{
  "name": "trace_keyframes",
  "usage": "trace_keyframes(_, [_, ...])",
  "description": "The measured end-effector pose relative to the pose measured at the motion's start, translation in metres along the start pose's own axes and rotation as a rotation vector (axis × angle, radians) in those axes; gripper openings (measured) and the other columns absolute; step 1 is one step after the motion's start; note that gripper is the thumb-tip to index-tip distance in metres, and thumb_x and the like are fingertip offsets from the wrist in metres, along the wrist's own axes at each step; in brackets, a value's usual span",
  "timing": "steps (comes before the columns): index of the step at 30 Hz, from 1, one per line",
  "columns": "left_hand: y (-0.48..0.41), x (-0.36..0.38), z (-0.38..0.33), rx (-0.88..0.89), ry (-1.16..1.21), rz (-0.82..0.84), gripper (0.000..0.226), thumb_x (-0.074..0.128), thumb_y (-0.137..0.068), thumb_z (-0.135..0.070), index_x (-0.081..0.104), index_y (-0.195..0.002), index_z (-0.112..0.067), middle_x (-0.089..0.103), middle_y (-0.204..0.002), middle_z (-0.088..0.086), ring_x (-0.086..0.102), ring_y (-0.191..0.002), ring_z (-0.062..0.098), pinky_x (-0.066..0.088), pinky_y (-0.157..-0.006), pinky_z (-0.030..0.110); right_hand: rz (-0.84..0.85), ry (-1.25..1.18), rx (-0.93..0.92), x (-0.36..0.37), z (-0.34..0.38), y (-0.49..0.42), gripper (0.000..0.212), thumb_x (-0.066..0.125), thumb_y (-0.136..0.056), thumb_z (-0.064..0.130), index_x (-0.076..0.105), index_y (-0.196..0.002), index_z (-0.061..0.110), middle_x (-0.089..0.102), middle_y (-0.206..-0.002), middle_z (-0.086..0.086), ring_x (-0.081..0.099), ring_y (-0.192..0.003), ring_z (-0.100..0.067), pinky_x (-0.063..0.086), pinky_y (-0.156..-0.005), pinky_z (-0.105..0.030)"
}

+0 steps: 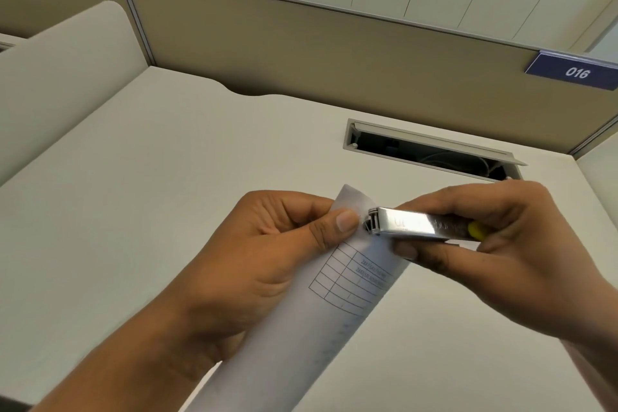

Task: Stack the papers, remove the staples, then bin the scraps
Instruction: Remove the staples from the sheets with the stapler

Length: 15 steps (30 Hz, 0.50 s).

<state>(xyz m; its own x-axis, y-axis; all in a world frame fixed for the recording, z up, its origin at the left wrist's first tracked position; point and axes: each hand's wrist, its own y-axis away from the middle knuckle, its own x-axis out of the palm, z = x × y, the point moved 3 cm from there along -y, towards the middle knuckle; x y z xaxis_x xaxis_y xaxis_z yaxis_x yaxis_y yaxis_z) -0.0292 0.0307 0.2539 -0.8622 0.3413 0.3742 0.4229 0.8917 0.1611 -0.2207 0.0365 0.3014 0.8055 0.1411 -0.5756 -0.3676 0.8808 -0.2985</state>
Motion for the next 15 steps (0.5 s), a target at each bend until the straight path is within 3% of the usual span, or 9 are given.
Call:
trace_keyframes(7, [-0.007, -0.005, 0.004, 0.000, -0.045, -0.052, 0.029, 0.070, -0.079, -0.024, 0.076, -0.090, 0.002, 0.074, -0.093, 0.029, 0.068, -0.079, 0.034, 0.055, -0.077, 0.045, 0.024, 0.118, 0.036, -0.003, -0.006, -0.006, 0.017, 0.082, -0.071, 0.033, 0.076, -0.087, 0.034, 0.074, -0.083, 0.024, 0.071, -0.077, 0.000, 0.051, -0.064, -0.010])
trace_keyframes(11, [-0.015, -0.012, 0.007, -0.007, -0.063, -0.101, 0.022, 0.079, -0.077, -0.021, 0.077, -0.082, 0.000, 0.074, -0.078, 0.021, 0.065, -0.069, 0.028, 0.054, -0.067, 0.036, -0.023, 0.159, 0.041, -0.011, -0.008, -0.011, 0.019, 0.080, -0.070, 0.041, 0.074, -0.089, 0.041, 0.073, -0.088, 0.029, 0.069, -0.080, 0.000, 0.051, -0.067, -0.009])
trace_keyframes(15, [-0.022, -0.022, 0.011, 0.015, -0.108, -0.154, 0.024, 0.071, -0.078, -0.027, 0.078, -0.079, -0.005, 0.075, -0.075, 0.013, 0.065, -0.065, 0.024, 0.050, -0.066, 0.034, -0.172, -0.072, 0.194, -0.021, -0.039, -0.021, 0.017, 0.078, -0.067, 0.034, 0.076, -0.083, 0.029, 0.075, -0.071, 0.007, 0.065, -0.055, -0.007, 0.052, -0.054, -0.018])
